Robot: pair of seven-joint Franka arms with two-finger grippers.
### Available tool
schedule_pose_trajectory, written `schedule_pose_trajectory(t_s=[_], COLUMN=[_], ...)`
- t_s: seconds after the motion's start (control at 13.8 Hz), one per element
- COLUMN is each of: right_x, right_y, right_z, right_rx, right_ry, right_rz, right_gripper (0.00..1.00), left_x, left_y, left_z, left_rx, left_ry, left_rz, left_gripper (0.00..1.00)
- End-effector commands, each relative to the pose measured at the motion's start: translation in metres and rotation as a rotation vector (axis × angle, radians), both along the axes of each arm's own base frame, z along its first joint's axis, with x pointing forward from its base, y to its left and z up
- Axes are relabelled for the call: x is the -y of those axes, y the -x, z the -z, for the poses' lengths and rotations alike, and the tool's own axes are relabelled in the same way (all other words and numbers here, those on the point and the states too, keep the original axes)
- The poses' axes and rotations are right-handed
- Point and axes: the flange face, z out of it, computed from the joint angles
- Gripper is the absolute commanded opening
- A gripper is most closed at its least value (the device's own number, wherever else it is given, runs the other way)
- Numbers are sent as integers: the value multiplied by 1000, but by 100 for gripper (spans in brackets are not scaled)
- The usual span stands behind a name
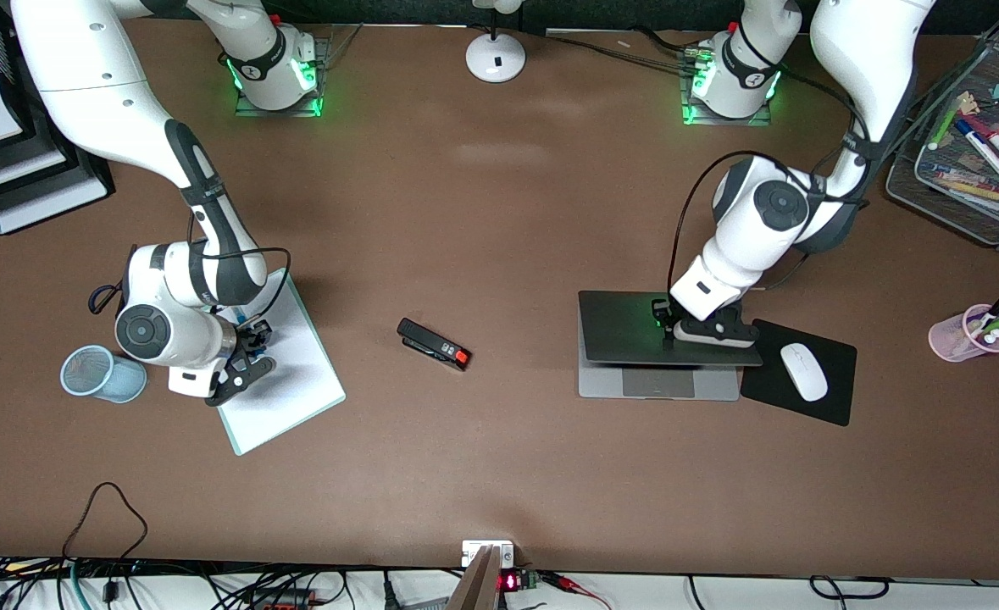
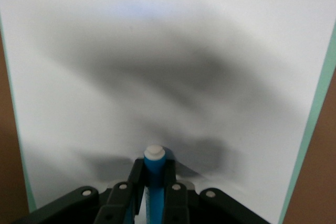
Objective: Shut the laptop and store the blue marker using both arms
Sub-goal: 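Push the lid shut with the left gripper while the right gripper carries the marker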
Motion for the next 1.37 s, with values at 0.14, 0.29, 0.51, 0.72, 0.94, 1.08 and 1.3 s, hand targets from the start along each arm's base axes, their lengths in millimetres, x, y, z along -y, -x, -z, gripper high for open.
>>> schedule_pose_trajectory(t_s=[0.14, 0.29, 0.51, 0.72, 0.94, 1.08, 1.3], right_x=[0, 2, 3, 2, 30, 52, 87], right_y=[-15, -23, -42, -46, -42, -39, -35], right_z=[-12, -33, -88, -150, -185, -209, -236], right_rx=[30, 23, -10, 11, 20, 32, 70], right_ry=[2, 10, 17, 4, -21, -47, -132], right_rz=[0, 0, 7, -21, -99, -164, -300], right_gripper=[7, 4, 3, 3, 3, 3, 3], left_x=[-1, 0, -7, -6, -9, -9, -10], left_y=[-18, -26, -33, -42, -43, -44, -44], left_z=[29, 42, 55, 70, 71, 71, 70], left_rx=[50, 71, 97, 117, 121, 121, 123], left_ry=[13, 28, 16, 25, 17, 16, 16], left_rz=[25, 22, 33, 39, 44, 43, 42], left_gripper=[0, 0, 0, 0, 0, 0, 0])
